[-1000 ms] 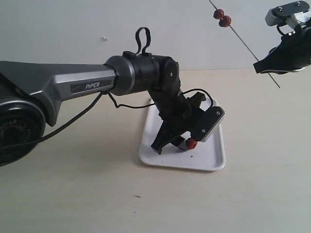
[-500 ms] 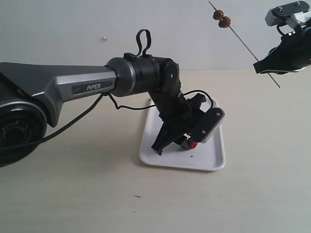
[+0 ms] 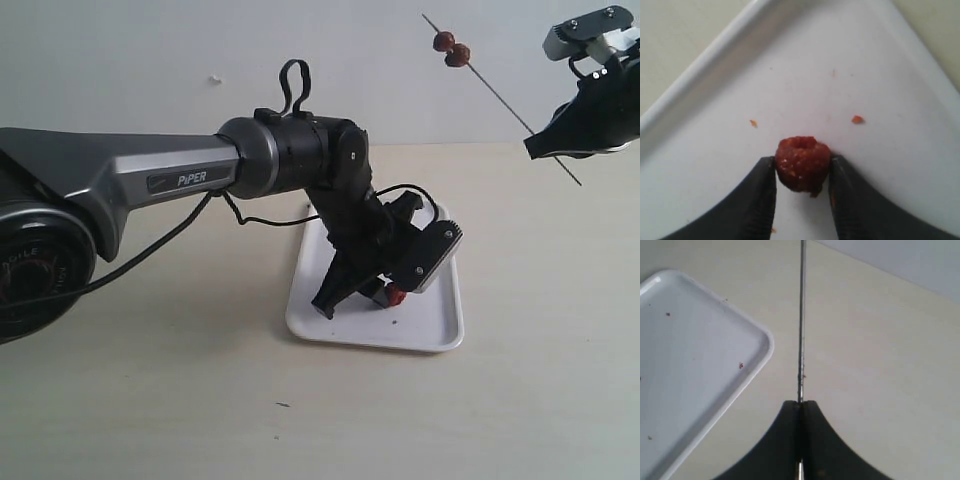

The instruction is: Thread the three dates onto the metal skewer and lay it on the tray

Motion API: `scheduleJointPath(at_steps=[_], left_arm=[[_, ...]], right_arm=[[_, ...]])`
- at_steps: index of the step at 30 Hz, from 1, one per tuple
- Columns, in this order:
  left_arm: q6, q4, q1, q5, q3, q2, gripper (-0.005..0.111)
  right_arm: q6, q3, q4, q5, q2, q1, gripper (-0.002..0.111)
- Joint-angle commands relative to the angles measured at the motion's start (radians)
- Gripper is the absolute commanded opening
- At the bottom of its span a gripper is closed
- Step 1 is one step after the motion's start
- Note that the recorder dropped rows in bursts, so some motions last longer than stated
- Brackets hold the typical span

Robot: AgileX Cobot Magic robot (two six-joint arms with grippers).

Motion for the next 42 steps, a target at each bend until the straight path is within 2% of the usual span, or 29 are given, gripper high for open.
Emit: scheduleJointPath(at_steps=[1,4,11,21,29,42], left_arm=[[-0.058,0.038,0.012,-0.034,0.004,-0.027,0.036],[-0.114,0.088,0.026,-0.037,0.004,-0.042,0.036],[-0.206,0.091,0.092,-0.035,0.004,-0.087,0.036],[-0.291,0.091,0.173,-0.057,0.004,-0.101,0.036],[-0.308,0.099,0.174,-0.093,0.004,-0.101,0.036],[-0.308,0.104,0.177,-0.096,0.004,-0.114,0.036]], right_arm=[[0.001,-0.006,-0.081,0.079,-0.011,-0.004,0.000],[0.001,-0.006,-0.141,0.153,-0.011,-0.004,0.000],[0.001,-0.006,-0.288,0.376,-0.011,-0.004,0.000],[-0.037,-0.006,-0.294,0.485,-0.011,-0.004,0.000],[-0.189,-0.006,-0.186,0.618,-0.010,-0.004,0.000],[-0.171,-0.006,-0.214,0.594,-0.010,-0.004,0.000]])
